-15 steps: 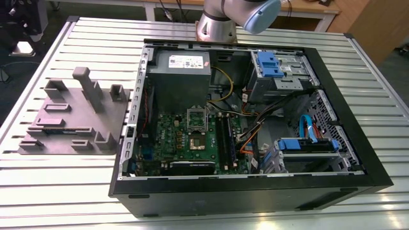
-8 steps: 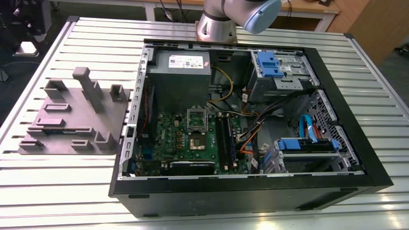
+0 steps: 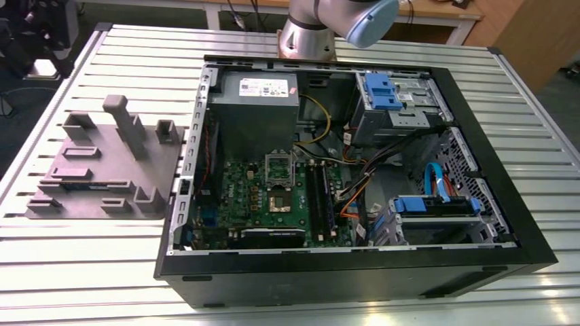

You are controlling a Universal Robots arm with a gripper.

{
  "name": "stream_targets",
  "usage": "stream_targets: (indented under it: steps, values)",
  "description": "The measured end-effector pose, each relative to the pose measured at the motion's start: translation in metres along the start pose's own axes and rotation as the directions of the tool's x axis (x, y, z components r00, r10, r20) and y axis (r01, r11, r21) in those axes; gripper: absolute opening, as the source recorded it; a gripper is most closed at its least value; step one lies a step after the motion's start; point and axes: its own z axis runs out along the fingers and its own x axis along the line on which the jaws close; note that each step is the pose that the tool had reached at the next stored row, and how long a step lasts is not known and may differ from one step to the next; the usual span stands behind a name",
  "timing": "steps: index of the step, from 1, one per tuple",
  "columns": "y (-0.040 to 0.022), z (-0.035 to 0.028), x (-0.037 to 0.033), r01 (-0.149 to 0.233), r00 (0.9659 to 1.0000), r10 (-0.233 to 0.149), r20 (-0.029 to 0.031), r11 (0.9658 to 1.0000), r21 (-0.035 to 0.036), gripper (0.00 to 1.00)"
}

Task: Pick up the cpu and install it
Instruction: 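Pick up the cpu and move it towards the insertion slot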

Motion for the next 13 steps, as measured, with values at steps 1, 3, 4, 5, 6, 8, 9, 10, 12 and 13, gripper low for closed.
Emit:
stream_targets:
  steps: [1,3,4,5,6,8,9,10,12,13]
  values:
    - [0.0000,0.0000,-0.0006,0.000,1.0000,0.000,0.0001,1.0000,0.0000,0.47]
    - [0.0000,0.0000,-0.0017,0.000,1.0000,0.000,0.0000,1.0000,0.0000,0.47]
    - [0.0000,0.0000,-0.0022,0.000,1.0000,0.000,0.0000,1.0000,0.0000,0.47]
    - [0.0000,0.0000,-0.0027,0.000,1.0000,0.000,0.0001,1.0000,0.0000,0.47]
    - [0.0000,0.0000,-0.0031,0.000,1.0000,0.000,0.0000,1.0000,0.0000,0.47]
    - [0.0000,0.0000,-0.0040,0.000,1.0000,0.000,0.0000,1.0000,0.0000,0.47]
    - [0.0000,0.0000,-0.0044,0.000,1.0000,0.000,0.0001,1.0000,0.0000,0.47]
    - [0.0000,0.0000,-0.0048,0.000,1.0000,0.000,0.0001,1.0000,0.0000,0.47]
    - [0.0000,0.0000,-0.0055,0.000,1.0000,0.000,0.0000,1.0000,0.0000,0.47]
    - [0.0000,0.0000,-0.0059,0.000,1.0000,0.000,0.0000,1.0000,0.0000,0.47]
